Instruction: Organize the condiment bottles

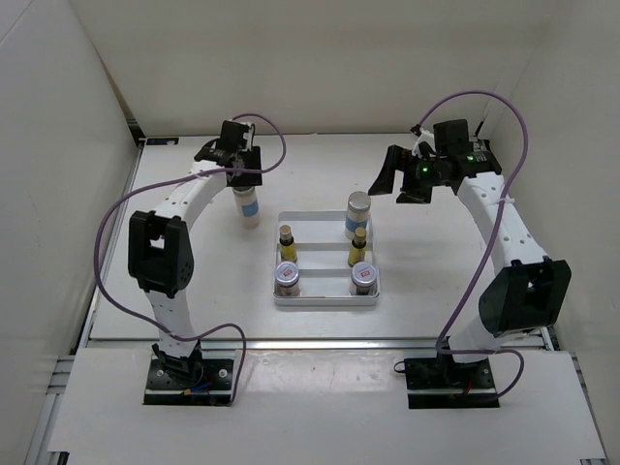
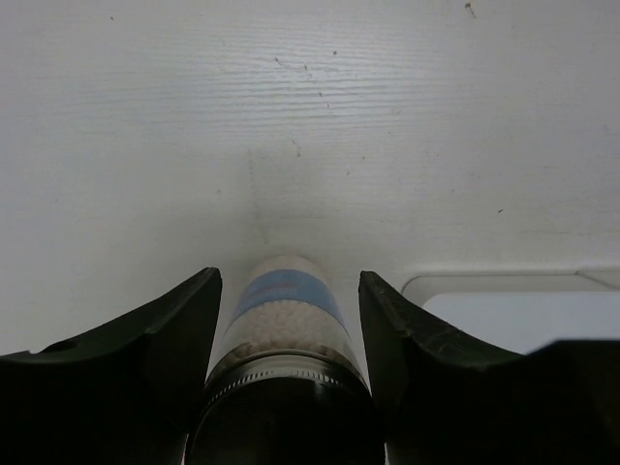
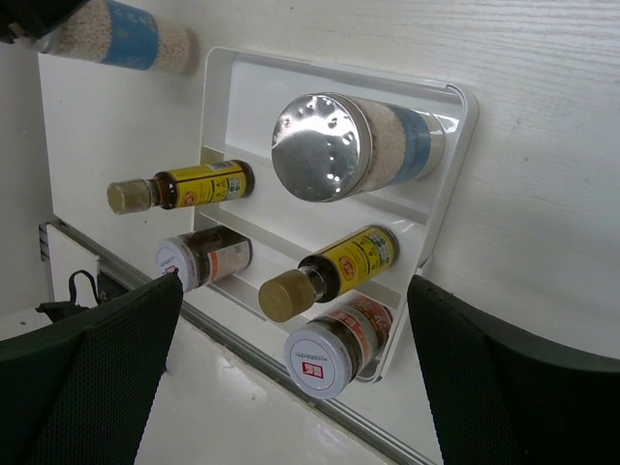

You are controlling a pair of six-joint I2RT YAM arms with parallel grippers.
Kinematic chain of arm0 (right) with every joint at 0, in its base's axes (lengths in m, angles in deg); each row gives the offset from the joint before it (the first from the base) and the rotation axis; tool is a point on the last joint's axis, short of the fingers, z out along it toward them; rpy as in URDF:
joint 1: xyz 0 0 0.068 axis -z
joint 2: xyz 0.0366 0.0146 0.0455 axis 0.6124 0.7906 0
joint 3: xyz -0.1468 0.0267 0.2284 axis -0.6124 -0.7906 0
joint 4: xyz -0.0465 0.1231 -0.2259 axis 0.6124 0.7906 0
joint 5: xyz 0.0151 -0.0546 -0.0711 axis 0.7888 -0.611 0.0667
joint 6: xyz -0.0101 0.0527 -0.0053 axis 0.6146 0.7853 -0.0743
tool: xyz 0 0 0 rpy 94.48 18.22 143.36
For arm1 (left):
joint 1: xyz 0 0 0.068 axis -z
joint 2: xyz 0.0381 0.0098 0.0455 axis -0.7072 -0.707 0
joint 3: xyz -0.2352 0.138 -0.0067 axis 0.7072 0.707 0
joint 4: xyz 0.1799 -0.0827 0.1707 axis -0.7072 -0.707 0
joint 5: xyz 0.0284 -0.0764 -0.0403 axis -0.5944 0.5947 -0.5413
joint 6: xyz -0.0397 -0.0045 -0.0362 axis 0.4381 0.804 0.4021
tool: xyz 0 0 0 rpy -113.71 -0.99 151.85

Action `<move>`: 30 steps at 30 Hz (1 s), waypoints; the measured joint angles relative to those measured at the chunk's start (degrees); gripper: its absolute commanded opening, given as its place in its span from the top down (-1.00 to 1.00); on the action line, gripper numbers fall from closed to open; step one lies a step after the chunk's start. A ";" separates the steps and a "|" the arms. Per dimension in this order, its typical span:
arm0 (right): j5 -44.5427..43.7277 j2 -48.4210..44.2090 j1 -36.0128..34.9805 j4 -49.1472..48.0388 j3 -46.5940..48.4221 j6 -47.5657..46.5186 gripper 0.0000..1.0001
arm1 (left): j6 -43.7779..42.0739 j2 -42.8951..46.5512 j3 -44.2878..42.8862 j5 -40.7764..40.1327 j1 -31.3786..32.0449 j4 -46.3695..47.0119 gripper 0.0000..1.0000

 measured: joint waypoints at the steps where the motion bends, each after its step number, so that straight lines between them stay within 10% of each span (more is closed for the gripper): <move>1: -0.02 -0.33 0.33 0.04 -0.48 -0.07 -1.00 | -0.35 0.74 -0.94 -0.09 0.11 -0.87 0.42; 13: -0.52 -5.62 1.27 0.37 -3.02 -0.46 -1.00 | -1.25 13.81 -7.30 5.31 6.62 -2.34 0.74; 30: -1.70 -12.63 1.29 1.97 -8.39 -0.72 -1.00 | -0.33 7.04 5.20 5.77 16.20 2.49 0.74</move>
